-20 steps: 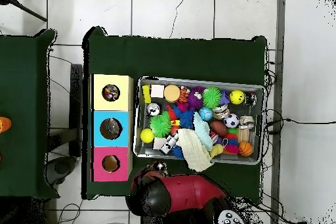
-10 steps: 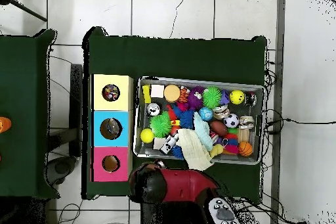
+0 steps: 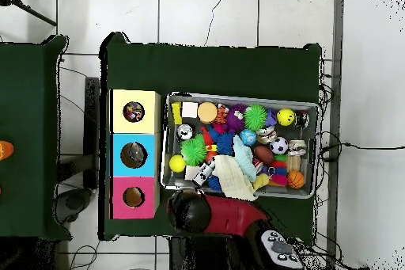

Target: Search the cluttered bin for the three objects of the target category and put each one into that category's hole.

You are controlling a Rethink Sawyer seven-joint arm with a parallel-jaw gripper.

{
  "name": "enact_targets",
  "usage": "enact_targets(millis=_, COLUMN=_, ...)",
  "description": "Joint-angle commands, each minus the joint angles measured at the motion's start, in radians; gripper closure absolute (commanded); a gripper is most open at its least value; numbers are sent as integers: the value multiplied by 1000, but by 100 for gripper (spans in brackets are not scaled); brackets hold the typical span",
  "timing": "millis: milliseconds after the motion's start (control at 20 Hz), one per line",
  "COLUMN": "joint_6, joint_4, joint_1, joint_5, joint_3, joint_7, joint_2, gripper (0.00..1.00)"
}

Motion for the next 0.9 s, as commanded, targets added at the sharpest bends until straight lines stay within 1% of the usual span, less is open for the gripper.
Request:
enact_targets(millis=50, joint_6=9, joint_4=-112, joint_1=-33, joint_5=67, joint_3=68, joint_7=190, joint_2=28, gripper=100)
enact_targets(millis=150, joint_6=11, joint_4=-113, joint_1=-27, joint_5=66, joint_3=63, joint_7=188, joint_2=19, gripper=100)
enact_targets(millis=250, joint_6=101, joint_4=-126, joint_1=45, joint_5=62, joint_3=-37, joint_7=220, joint_2=2, gripper=100)
enact_targets(millis=300, joint_6=121, joint_4=-121, joint_1=74, joint_5=67, joint_3=-82, joint_7=248, joint_2=-14, gripper=100)
enact_targets(millis=350, joint_6=123, joint_4=-116, joint_1=92, joint_5=65, joint_3=-108, joint_7=260, joint_2=-33, gripper=100)
enact_targets(millis=400, joint_6=120, joint_4=-100, joint_1=106, joint_5=73, joint_3=-125, joint_7=275, joint_2=-63, gripper=100)
enact_targets(millis=500, joint_6=132, joint_4=-72, joint_1=106, joint_5=85, joint_3=-106, joint_7=262, joint_2=-126, gripper=100)
enact_targets(millis=600, joint_6=215, joint_4=-63, joint_1=139, joint_5=97, joint_3=-138, joint_7=267, joint_2=-181, gripper=100)
enact_targets(millis=650, joint_6=253, joint_4=-65, joint_1=166, joint_5=97, joint_3=-168, joint_7=276, joint_2=-204, gripper=100)
enact_targets(millis=850, joint_6=351, joint_4=-55, joint_1=253, joint_5=128, joint_3=-228, joint_7=341, joint_2=-294, gripper=100)
enact_targets(millis=900, joint_6=386, joint_4=-64, joint_1=286, joint_5=134, joint_3=-254, joint_7=369, joint_2=-311, gripper=100)
